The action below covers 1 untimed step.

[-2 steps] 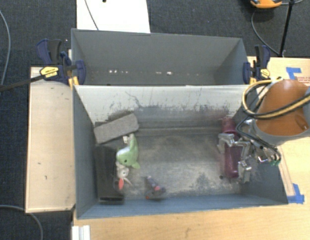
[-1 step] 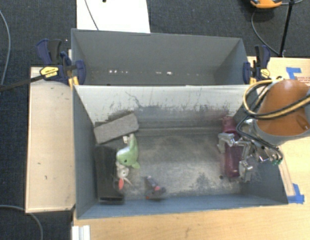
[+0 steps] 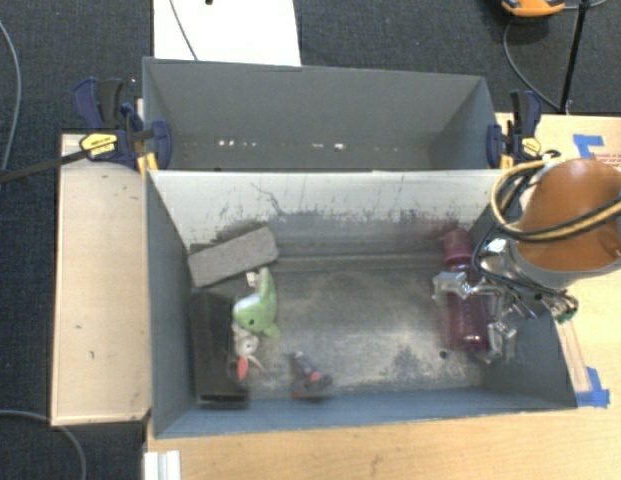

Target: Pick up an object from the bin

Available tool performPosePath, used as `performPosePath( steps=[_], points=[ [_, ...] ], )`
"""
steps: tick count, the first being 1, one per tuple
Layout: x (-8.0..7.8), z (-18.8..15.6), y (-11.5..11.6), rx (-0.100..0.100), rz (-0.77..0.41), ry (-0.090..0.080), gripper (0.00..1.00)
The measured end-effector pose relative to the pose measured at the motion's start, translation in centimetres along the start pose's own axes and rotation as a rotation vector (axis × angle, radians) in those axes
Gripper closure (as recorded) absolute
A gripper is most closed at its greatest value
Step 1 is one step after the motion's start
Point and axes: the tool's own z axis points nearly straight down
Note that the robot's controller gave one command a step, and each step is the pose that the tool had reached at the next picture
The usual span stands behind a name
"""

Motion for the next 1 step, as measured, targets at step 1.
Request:
performPosePath(
  steps=[1],
  points=[
    [0.66,0.31,0.34,-0.005,0.086,-0.008,1.00]
  ],
)
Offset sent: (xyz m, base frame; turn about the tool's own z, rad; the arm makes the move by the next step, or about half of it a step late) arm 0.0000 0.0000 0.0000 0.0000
